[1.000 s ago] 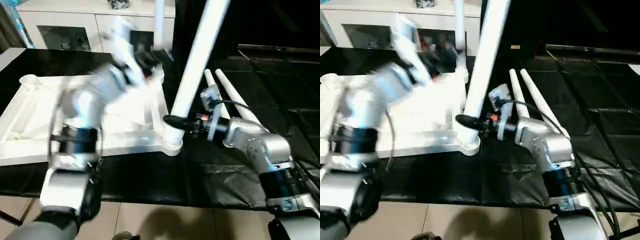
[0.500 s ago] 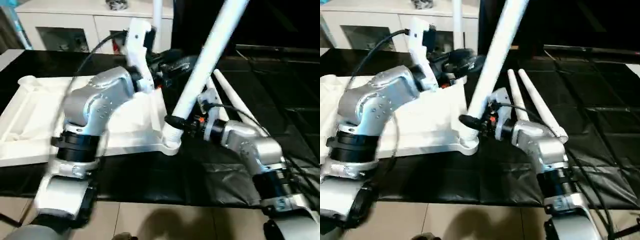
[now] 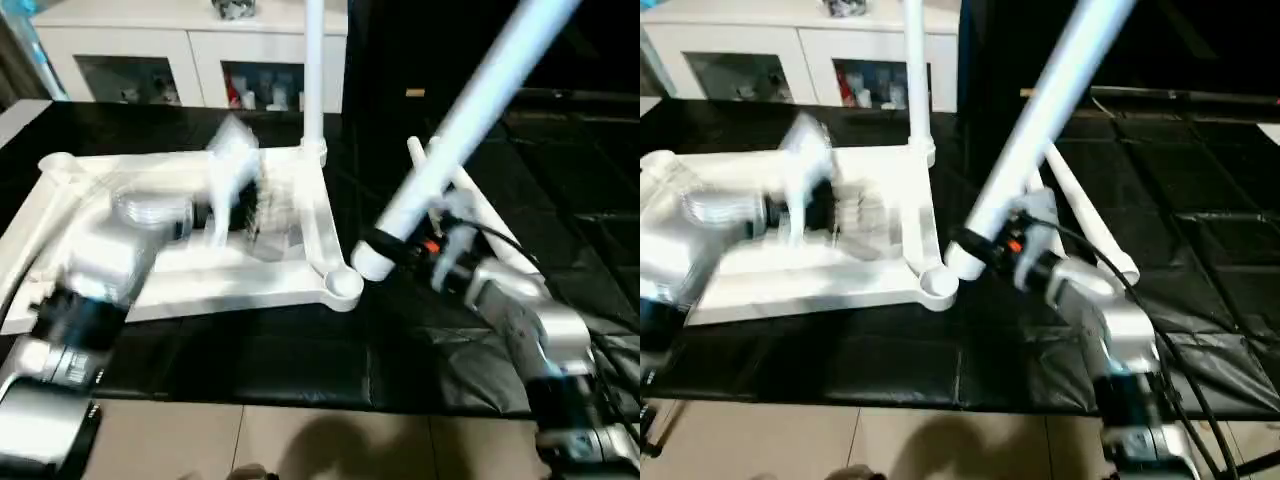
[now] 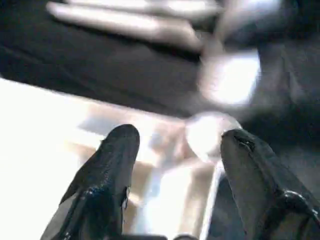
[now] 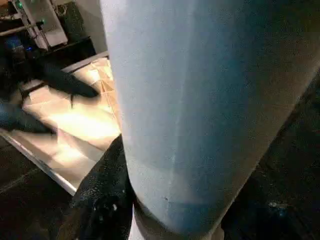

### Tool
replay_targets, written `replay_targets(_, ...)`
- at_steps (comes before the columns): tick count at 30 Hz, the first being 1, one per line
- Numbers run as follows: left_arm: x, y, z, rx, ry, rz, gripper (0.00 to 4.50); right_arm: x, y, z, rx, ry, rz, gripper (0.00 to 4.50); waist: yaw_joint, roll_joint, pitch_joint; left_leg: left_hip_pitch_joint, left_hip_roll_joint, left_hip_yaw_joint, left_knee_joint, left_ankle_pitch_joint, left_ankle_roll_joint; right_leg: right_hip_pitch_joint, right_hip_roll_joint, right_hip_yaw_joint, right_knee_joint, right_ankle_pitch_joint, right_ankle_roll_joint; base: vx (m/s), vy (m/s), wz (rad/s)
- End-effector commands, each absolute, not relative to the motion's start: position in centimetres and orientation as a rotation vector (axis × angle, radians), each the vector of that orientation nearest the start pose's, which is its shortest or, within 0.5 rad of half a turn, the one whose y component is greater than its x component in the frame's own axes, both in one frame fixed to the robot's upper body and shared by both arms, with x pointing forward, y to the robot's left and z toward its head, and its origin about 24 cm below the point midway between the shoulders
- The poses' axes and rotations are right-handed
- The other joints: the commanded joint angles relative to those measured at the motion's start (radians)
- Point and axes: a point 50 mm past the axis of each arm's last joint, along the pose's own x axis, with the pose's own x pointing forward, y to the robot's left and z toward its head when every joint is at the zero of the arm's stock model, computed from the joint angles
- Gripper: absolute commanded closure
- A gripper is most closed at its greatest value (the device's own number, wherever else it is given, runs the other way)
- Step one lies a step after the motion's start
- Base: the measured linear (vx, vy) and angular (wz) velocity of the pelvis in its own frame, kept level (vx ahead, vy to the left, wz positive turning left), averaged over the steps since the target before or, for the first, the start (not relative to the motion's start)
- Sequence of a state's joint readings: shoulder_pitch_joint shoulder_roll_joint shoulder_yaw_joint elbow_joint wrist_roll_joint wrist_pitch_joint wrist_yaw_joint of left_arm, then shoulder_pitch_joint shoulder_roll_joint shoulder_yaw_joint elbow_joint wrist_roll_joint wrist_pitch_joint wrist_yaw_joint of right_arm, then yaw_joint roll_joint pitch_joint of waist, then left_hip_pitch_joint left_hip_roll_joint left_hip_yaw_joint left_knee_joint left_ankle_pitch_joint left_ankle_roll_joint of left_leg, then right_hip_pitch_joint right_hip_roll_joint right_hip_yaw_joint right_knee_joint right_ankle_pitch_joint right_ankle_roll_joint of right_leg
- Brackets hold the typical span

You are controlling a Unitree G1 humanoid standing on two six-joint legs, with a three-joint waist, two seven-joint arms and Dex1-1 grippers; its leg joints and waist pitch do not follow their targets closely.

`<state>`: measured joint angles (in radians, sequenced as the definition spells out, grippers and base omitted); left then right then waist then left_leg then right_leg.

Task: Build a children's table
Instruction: Pick table leg, then insert table leg to table base

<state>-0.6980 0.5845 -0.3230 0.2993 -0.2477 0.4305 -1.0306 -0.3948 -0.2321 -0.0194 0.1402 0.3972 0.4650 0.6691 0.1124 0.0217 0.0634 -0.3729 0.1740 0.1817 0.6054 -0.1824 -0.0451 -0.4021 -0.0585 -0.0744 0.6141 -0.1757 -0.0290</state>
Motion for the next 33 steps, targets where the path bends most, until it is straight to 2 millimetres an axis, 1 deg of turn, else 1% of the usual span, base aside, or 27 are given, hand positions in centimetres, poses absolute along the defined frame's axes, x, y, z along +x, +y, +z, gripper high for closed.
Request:
replay_targets(1,33.3,15.9,11.6,0.451,0.432,-1.148,1.49,30.6,-13.6,9.3,0.217,0.132,0.776,2.59,-0.004,0.020,-0.074,0.022,0.053,-0.028,-0.076,-0.229,-0.035,0.050,-0.089,0.056,-0.081,-0.267,-0.148,0.000,0.000,0.00)
replay_targets(2,33.3,15.9,11.6,0.451,0.432,-1.148,1.49,30.6,-13.6,9.3,0.217,0.132,0.776,2.59,-0.006,0.017,-0.074,0.021,0.051,-0.028,-0.076,-0.230,-0.036,0.052,-0.089,0.056,-0.081,-0.270,-0.146,0.000,0.000,0.00)
replay_targets(3,33.4,16.2,10.5,0.484,0.474,-1.152,1.49,30.1,-13.5,9.2,0.217,0.136,0.778,2.59,-0.005,0.028,-0.078,0.021,0.052,-0.031,-0.074,-0.227,-0.040,0.053,-0.092,0.056,-0.076,-0.264,-0.152,0.000,0.000,0.00)
replay_targets(4,33.5,16.3,10.1,0.494,0.488,-1.153,1.49,30.0,-13.4,9.1,0.217,0.137,0.778,2.59,-0.008,0.027,-0.076,0.021,0.051,-0.029,-0.074,-0.231,-0.037,0.052,-0.089,0.057,-0.083,-0.263,-0.145,0.000,0.000,0.00)
replay_targets(5,33.5,16.3,9.9,0.496,0.494,-1.161,1.66,29.9,-13.4,9.1,0.218,0.137,0.778,2.59,-0.008,0.023,-0.077,0.019,0.049,-0.029,-0.074,-0.225,-0.035,0.055,-0.088,0.057,-0.081,-0.255,-0.144,0.000,0.000,0.00)
replay_targets(6,33.5,16.4,9.8,0.494,0.499,-1.168,1.66,29.9,-13.4,9.2,0.219,0.138,0.777,2.59,-0.008,0.026,-0.080,0.018,0.049,-0.029,-0.072,-0.205,-0.031,0.057,-0.090,0.057,-0.078,-0.236,-0.146,0.000,0.000,0.00)
replay_targets(7,33.4,16.5,9.4,0.495,0.514,-1.185,1.66,29.7,-13.4,9.1,0.214,0.139,0.779,2.59,-0.008,0.034,-0.080,0.018,0.049,-0.029,-0.071,-0.201,-0.029,0.055,-0.091,0.057,-0.077,-0.230,-0.155,0.000,0.000,0.00)
replay_targets(8,33.4,16.5,9.4,0.495,0.514,-1.185,1.77,29.7,-13.4,9.1,0.214,0.139,0.779,2.59,-0.009,0.032,-0.080,0.016,0.049,-0.029,-0.071,-0.198,-0.026,0.056,-0.090,0.056,-0.078,-0.230,-0.157,0.000,0.000,0.00)
replay_targets(9,33.3,16.6,8.9,0.511,0.535,-1.210,1.95,29.6,-13.4,9.1,0.205,0.142,0.779,2.59,-0.012,0.034,-0.080,0.015,0.049,-0.029,-0.071,-0.200,-0.024,0.058,-0.090,0.056,-0.077,-0.226,-0.163,0.000,0.000,0.00)
replay_targets(10,33.2,16.7,8.5,0.522,0.548,-1.223,1.95,29.6,-13.4,9.1,0.202,0.144,0.777,2.59,-0.012,0.034,-0.080,0.015,0.049,-0.030,-0.071,-0.196,-0.020,0.058,-0.089,0.056,-0.079,-0.227,-0.162,0.000,0.000,0.00)
replay_targets(11,33.2,16.8,8.3,0.529,0.555,-1.231,2.07,29.5,-13.5,9.1,0.201,0.145,0.776,2.59,-0.014,0.034,-0.080,0.014,0.048,-0.029,-0.071,-0.193,-0.017,0.058,-0.089,0.056,-0.079,-0.228,-0.160,0.000,0.000,0.00)
replay_targets(12,33.2,16.8,8.2,0.533,0.559,-1.236,2.13,29.5,-13.5,9.1,0.200,0.146,0.777,2.59,-0.015,0.037,-0.080,0.015,0.048,-0.029,-0.071,-0.192,-0.013,0.057,-0.089,0.056,-0.080,-0.234,-0.156,0.000,0.000,0.00)
replay_targets(14,33.4,16.7,8.0,0.533,0.559,-1.237,2.20,29.3,-13.5,9.0,0.194,0.149,0.779,2.59,-0.017,0.036,-0.081,0.015,0.049,-0.028,-0.070,-0.194,-0.014,0.058,-0.090,0.056,-0.080,-0.242,-0.159,0.000,0.000,0.00)
replay_targets(15,33.5,16.8,7.9,0.534,0.558,-1.238,2.43,29.3,-13.5,9.0,0.190,0.151,0.780,2.59,-0.018,0.038,-0.081,0.015,0.049,-0.029,-0.070,-0.195,-0.012,0.058,-0.091,0.055,-0.082,-0.252,-0.160,0.000,0.000,0.00)
replay_targets(19,33.7,16.9,7.5,0.540,0.570,-1.237,2.70,29.1,-13.5,9.0,0.180,0.158,0.783,2.59,-0.021,0.036,-0.080,0.016,0.050,-0.029,-0.071,-0.201,-0.009,0.056,-0.090,0.055,-0.084,-0.265,-0.156,0.000,0.000,0.00)
replay_targets(21,33.7,17.0,7.4,0.534,0.571,-1.241,2.91,29.1,-13.5,9.0,0.174,0.161,0.784,2.59,-0.021,0.037,-0.081,0.016,0.051,-0.029,-0.071,-0.198,-0.009,0.057,-0.092,0.056,-0.082,-0.257,-0.161,0.000,0.000,0.00)
replay_targets(23,33.7,16.9,7.3,0.524,0.567,-1.248,2.96,29.1,-13.6,9.0,0.170,0.162,0.784,2.59,-0.022,0.037,-0.081,0.014,0.050,-0.029,-0.070,-0.194,-0.007,0.057,-0.092,0.056,-0.082,-0.250,-0.165,0.000,0.000,0.00)
replay_targets(24,33.7,16.9,7.3,0.523,0.566,-1.249,3.15,29.1,-13.6,9.0,0.169,0.163,0.784,2.59,-0.022,0.034,-0.081,0.015,0.050,-0.028,-0.070,-0.192,-0.004,0.057,-0.092,0.056,-0.083,-0.251,-0.167,0.000,0.000,0.00)
replay_targets(25,33.8,16.9,7.3,0.522,0.565,-1.251,3.15,29.1,-13.6,9.0,0.169,0.163,0.785,2.59,-0.022,0.035,-0.081,0.015,0.051,-0.028,-0.070,-0.191,-0.004,0.057,-0.092,0.056,-0.082,-0.249,-0.168,0.000,0.000,0.00)
replay_targets(27,33.7,16.9,7.1,0.525,0.565,-1.257,3.37,29.1,-13.6,9.0,0.161,0.166,0.787,2.59,-0.021,0.034,-0.080,0.014,0.050,-0.028,-0.070,-0.193,-0.003,0.057,-0.094,0.056,-0.084,-0.256,-0.167,0.000,0.000,0.00)
replay_targets(29,33.7,16.9,7.0,0.519,0.564,-1.259,3.47,29.0,-13.5,9.0,0.160,0.166,0.789,2.59,-0.021,0.034,-0.081,0.015,0.052,-0.028,-0.070,-0.193,-0.003,0.056,-0.093,0.057,-0.083,-0.255,-0.168,0.000,0.000,0.00)
replay_targets(30,33.7,17.0,6.9,0.509,0.562,-1.256,3.68,29.0,-13.5,9.0,0.160,0.165,0.791,2.59,-0.021,0.034,-0.080,0.016,0.051,-0.027,-0.070,-0.197,-0.002,0.057,-0.094,0.056,-0.085,-0.267,-0.166,0.000,0.000,0.00)
replay_targets(31,33.7,17.0,6.9,0.509,0.563,-1.255,3.68,29.0,-13.5,9.0,0.159,0.165,0.791,2.59,-0.021,0.034,-0.080,0.015,0.051,-0.028,-0.070,-0.195,-0.001,0.057,-0.094,0.056,-0.084,-0.268,-0.165,0.000,0.000,0.00)
replay_targets(33,33.8,17.2,6.8,0.509,0.563,-1.255,3.87,29.0,-13.5,9.0,0.156,0.166,0.793,2.59,-0.021,0.033,-0.080,0.015,0.051,-0.028,-0.070,-0.193,-0.001,0.057,-0.094,0.057,-0.084,-0.266,-0.164,0.000,0.000,0.00)
